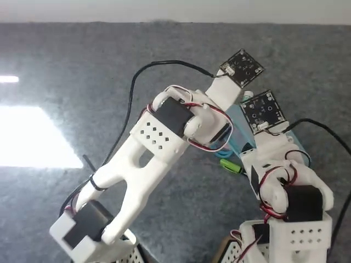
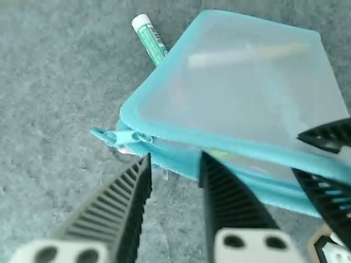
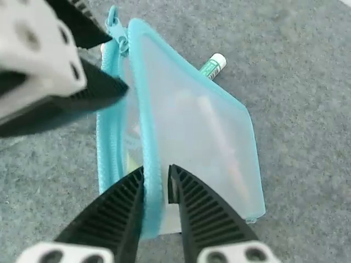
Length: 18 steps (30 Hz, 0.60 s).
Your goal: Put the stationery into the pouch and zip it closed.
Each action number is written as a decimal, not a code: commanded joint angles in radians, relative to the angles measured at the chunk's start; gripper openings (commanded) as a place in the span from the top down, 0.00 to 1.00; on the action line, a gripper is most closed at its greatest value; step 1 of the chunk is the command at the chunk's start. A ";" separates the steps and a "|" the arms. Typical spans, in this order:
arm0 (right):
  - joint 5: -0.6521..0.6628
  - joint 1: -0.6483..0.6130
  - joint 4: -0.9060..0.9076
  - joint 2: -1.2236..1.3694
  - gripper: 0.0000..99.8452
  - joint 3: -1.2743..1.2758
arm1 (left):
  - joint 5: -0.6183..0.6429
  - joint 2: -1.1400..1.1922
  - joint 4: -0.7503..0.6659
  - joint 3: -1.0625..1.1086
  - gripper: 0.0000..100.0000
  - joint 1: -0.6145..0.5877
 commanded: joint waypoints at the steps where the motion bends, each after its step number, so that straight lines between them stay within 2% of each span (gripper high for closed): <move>1: -0.006 0.010 -0.022 -0.016 0.99 -0.012 | 0.012 -0.028 -0.020 -0.050 0.83 -0.012; 4: -0.005 0.079 -0.031 -0.012 0.99 -0.018 | 0.063 -0.092 -0.020 -0.087 0.83 -0.109; 10: 0.015 0.317 -0.073 -0.010 0.99 -0.021 | 0.178 -0.227 -0.041 -0.085 0.83 -0.318; 15: -0.005 0.343 -0.038 -0.010 0.99 -0.021 | 0.201 -0.173 -0.129 0.088 0.83 -0.327; 18: -0.002 0.348 -0.033 -0.007 0.99 -0.021 | 0.216 -0.077 -0.227 0.186 0.83 -0.282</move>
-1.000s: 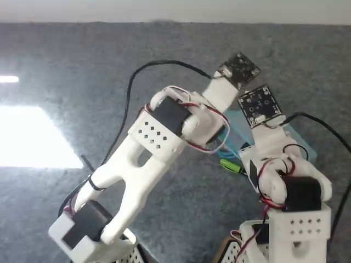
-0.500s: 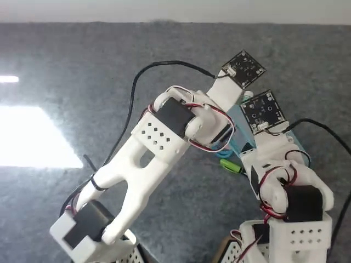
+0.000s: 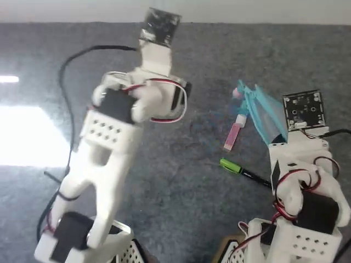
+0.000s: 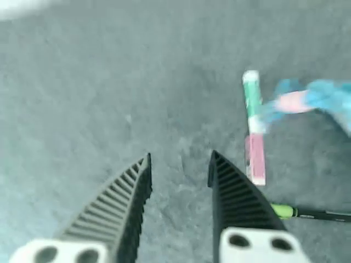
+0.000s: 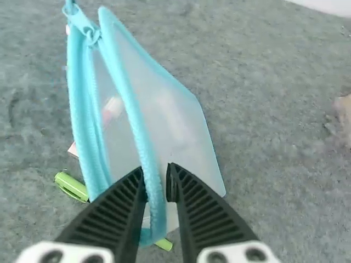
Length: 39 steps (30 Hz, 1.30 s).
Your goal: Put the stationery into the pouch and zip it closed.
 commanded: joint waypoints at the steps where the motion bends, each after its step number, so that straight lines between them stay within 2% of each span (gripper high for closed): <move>1: -0.003 0.027 0.022 0.025 0.99 -0.002 | 0.026 0.095 -0.120 0.077 0.83 0.055; 4: -0.005 0.025 0.028 0.104 0.99 -0.015 | 0.032 0.219 -0.186 0.093 0.83 0.133; 9: -0.009 0.031 0.062 0.257 0.99 -0.118 | 0.094 0.359 -0.235 0.036 0.75 0.207; 14: -0.011 0.039 0.104 0.240 0.99 -0.190 | 0.097 0.462 -0.273 -0.007 0.75 0.222; 20: -0.023 0.206 0.077 0.243 0.99 -0.209 | 0.092 0.546 -0.304 -0.008 0.75 0.265; 24: -0.023 0.191 0.084 0.242 0.99 -0.209 | 0.091 0.578 -0.310 -0.010 0.75 0.328; 29: -0.023 0.183 0.087 0.242 0.99 -0.209 | 0.091 0.626 -0.350 -0.010 0.75 0.307; 34: -0.023 0.183 0.087 0.242 0.99 -0.209 | 0.089 0.717 -0.333 -0.068 0.76 0.315; 39: -0.021 0.183 0.087 0.242 0.99 -0.209 | 0.089 0.827 -0.204 -0.240 0.84 0.322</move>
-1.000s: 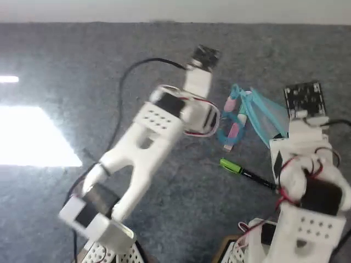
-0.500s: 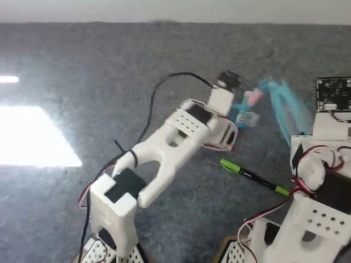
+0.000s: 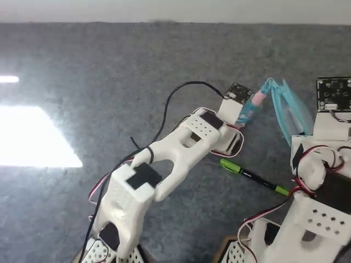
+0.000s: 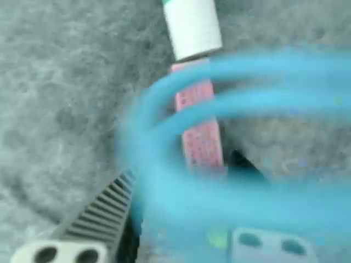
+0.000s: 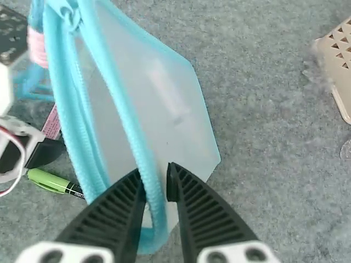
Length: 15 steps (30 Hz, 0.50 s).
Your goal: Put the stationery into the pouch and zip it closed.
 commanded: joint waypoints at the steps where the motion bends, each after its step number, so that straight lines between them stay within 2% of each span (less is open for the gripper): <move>1: -0.011 0.012 0.001 0.019 0.99 -0.017 | 0.006 0.048 0.103 -0.163 0.86 0.003; 7: -0.005 0.012 0.001 0.019 0.99 -0.017 | -0.041 0.167 0.272 -0.371 0.98 -0.012; 11: -0.003 0.004 0.001 0.019 0.99 -0.017 | -0.058 0.157 0.414 -0.464 0.99 -0.069; 15: -0.003 -0.051 0.015 0.019 0.99 -0.015 | -0.110 0.038 0.529 -0.512 0.99 -0.126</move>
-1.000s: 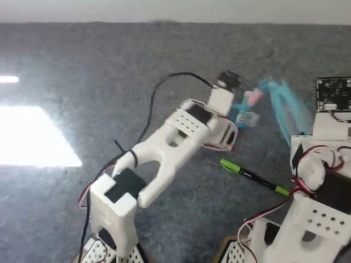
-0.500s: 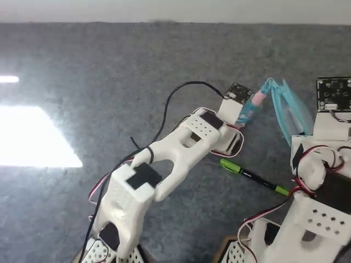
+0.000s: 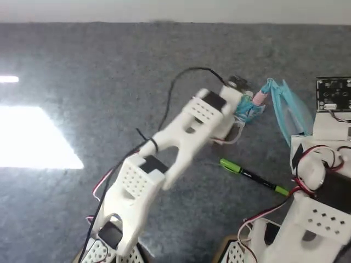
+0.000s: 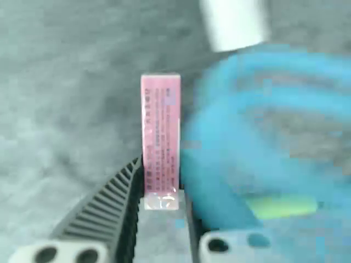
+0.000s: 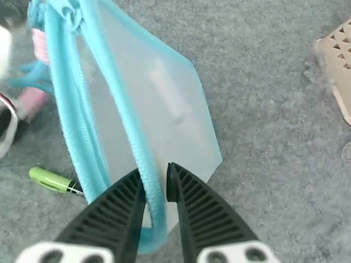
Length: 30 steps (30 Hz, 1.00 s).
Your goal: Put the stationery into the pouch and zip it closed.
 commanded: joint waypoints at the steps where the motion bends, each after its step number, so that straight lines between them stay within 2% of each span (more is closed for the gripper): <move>1: -0.002 -0.044 0.016 0.019 0.99 -0.015 | -0.068 -0.176 0.109 -0.070 0.99 -0.049; 5: 0.034 -0.077 0.018 0.019 0.99 -0.002 | -0.146 -0.370 0.233 -0.041 0.99 -0.097; 8: 0.041 -0.119 0.008 0.016 0.99 0.049 | -0.218 -0.552 0.272 0.015 0.99 -0.143; 14: 0.038 -0.211 -0.036 0.008 0.99 0.152 | -0.373 -0.944 0.267 0.309 0.99 -0.147; 17: 0.035 -0.243 -0.042 0.008 0.99 0.178 | -0.431 -1.125 0.198 0.490 0.99 -0.141; 24: -0.028 -0.311 -0.070 0.007 0.99 0.189 | -0.433 -1.358 0.041 0.842 0.99 0.074; 30: -0.037 -0.312 -0.079 -0.068 0.99 0.192 | -0.327 -1.274 -0.071 0.854 0.99 0.104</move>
